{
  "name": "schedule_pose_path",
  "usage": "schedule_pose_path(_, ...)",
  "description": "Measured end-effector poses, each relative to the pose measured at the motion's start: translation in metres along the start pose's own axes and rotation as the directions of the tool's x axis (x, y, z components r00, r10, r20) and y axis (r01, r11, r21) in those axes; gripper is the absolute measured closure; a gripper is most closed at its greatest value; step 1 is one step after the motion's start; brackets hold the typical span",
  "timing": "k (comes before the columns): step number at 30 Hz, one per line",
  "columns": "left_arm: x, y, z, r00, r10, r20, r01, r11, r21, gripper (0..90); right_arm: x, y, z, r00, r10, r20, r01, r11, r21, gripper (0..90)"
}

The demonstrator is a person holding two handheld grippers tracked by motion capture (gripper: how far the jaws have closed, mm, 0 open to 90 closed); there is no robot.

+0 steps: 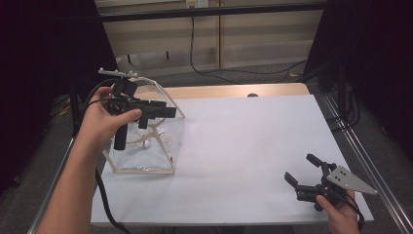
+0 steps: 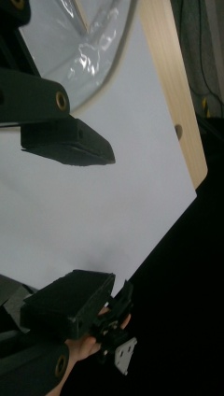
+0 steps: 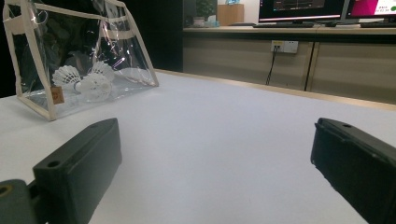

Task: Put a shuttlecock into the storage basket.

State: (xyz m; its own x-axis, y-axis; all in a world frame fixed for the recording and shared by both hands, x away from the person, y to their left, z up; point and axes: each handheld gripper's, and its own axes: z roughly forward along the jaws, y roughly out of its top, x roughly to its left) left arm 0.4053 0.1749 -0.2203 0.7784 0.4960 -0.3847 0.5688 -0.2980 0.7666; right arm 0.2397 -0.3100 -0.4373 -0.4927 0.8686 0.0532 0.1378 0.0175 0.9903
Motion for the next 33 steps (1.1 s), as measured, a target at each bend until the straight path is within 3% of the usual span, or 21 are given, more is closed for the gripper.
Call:
schedule_pose_path(6,-0.015,-0.013,0.008,0.9968,0.036,0.071,-0.034,0.9992,-0.018,32.7,0.001,0.0,0.0,1.0,0.001,-0.001,-0.001,1.0,0.003,1.5)
schedule_pose_path(9,-0.021,-0.019,0.013,0.9955,0.062,0.072,-0.062,0.9981,-0.007,30.4,0.002,0.0,0.0,1.0,-0.001,-0.005,0.001,1.0,0.004,1.5)
schedule_pose_path(14,-0.023,-0.031,0.02,0.9923,0.071,0.101,-0.07,0.9974,-0.013,28.2,0.001,0.0,0.0,1.0,-0.002,-0.004,0.002,1.0,0.006,1.5)
schedule_pose_path(19,-0.022,-0.047,0.026,0.9902,0.09,0.107,-0.088,0.9959,-0.021,27.3,0.002,0.0,0.001,1.0,-0.001,-0.007,0.001,1.0,0.006,1.5)
schedule_pose_path(23,-0.018,-0.063,0.032,0.988,0.115,0.103,-0.113,0.9934,-0.024,21.6,0.001,0.0,0.001,1.0,-0.002,-0.006,0.002,1.0,0.007,1.5)
schedule_pose_path(25,-0.015,-0.074,0.036,0.9877,0.107,0.113,-0.105,0.9941,-0.026,21.4,0.001,0.0,0.001,1.0,-0.002,-0.009,0.002,1.0,0.006,1.5)
schedule_pose_path(33,-0.002,-0.116,0.05,0.9776,0.161,0.136,-0.161,0.987,-0.01,14.4,0.002,-0.001,0.001,0.9999,-0.001,-0.01,0.001,1.0,0.009,1.5)
